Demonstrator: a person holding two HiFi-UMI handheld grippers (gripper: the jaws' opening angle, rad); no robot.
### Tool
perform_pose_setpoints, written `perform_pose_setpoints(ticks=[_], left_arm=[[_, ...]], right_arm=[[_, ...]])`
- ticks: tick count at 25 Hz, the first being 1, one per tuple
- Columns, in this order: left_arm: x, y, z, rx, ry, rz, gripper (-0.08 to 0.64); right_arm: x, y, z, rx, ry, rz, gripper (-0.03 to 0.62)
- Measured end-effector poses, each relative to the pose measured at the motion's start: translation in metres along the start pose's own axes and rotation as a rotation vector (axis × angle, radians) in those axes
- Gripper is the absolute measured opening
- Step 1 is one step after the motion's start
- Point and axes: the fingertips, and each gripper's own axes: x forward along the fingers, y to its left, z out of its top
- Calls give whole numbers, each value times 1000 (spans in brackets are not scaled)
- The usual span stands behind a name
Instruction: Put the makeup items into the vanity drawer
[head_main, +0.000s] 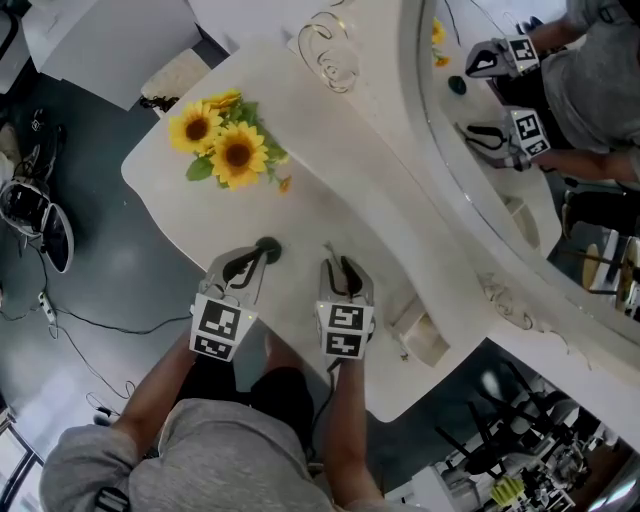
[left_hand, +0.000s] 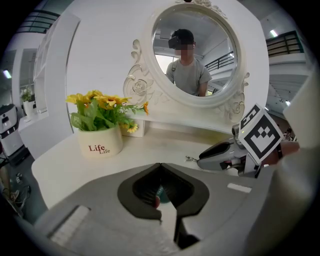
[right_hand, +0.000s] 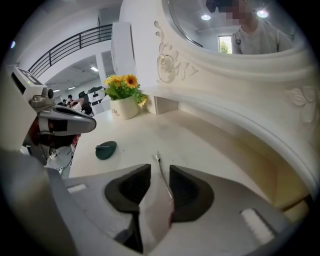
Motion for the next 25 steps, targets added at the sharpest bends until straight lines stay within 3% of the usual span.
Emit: perform_pose_setpoints(ticks=[8,18,25], left_arm=[[1,-3,-1,4,2,-7,11],[0,-4,11,28,-14,-19,11],[-2,-17,46,82,-62,-59,11]], right_arm=[[2,-5,-4,-37,25,-36,17],[-6,-6,1,-37,6,-52,15],[-40,-15,24,-11,-66,-97,15]])
